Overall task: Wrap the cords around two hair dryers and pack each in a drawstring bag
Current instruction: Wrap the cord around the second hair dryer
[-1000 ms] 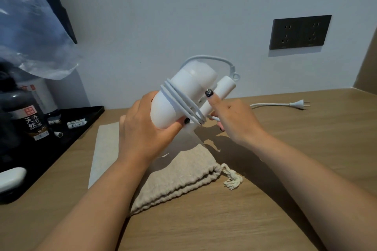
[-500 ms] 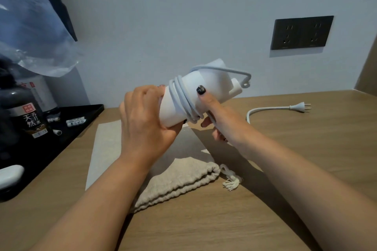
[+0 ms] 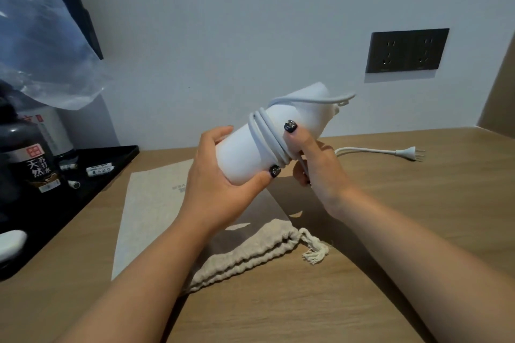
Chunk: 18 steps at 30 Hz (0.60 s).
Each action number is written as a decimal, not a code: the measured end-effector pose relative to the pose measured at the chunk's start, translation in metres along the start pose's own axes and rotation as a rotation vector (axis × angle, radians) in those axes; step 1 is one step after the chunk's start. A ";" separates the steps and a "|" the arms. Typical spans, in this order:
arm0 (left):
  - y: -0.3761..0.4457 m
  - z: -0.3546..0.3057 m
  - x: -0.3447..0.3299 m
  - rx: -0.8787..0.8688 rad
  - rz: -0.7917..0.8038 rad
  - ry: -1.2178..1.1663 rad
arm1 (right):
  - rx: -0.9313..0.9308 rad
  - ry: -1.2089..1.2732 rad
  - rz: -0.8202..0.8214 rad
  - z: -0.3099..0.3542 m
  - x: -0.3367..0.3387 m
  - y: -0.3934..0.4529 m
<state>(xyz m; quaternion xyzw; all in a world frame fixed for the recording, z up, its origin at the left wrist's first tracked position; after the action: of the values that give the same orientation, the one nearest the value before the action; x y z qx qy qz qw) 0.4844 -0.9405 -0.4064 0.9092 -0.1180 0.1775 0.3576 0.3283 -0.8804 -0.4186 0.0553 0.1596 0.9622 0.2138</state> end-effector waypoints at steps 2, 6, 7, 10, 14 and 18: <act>-0.001 0.016 -0.013 0.179 0.133 -0.197 | 0.062 0.052 0.000 0.005 0.001 0.001; -0.026 0.012 -0.052 0.608 0.449 -0.899 | 0.146 0.058 0.022 0.007 0.002 0.004; -0.029 0.011 -0.051 0.665 0.438 -0.994 | 0.183 0.056 0.049 0.009 0.001 0.004; -0.024 0.016 -0.039 0.665 0.400 -1.063 | 0.262 0.041 0.146 0.017 -0.007 0.001; -0.018 0.016 -0.035 0.557 0.440 -1.002 | 0.254 0.000 0.210 0.014 -0.013 0.000; -0.013 0.010 -0.036 0.431 0.452 -0.976 | 0.245 -0.004 0.184 0.013 -0.008 0.002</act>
<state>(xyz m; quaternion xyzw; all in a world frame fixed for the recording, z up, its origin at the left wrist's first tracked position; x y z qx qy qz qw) 0.4584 -0.9356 -0.4360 0.8904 -0.4217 -0.1702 0.0218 0.3374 -0.8818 -0.4063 0.0971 0.2698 0.9509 0.1169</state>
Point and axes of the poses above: each hand's wrist, its own y-axis towards the middle knuckle, its own x-axis out of the back of the hand, z = x × y, the point moved 10 cm from there along y, towards the middle knuckle, and after that the axes turned 2 degrees about -y, right-handed, at the moved point
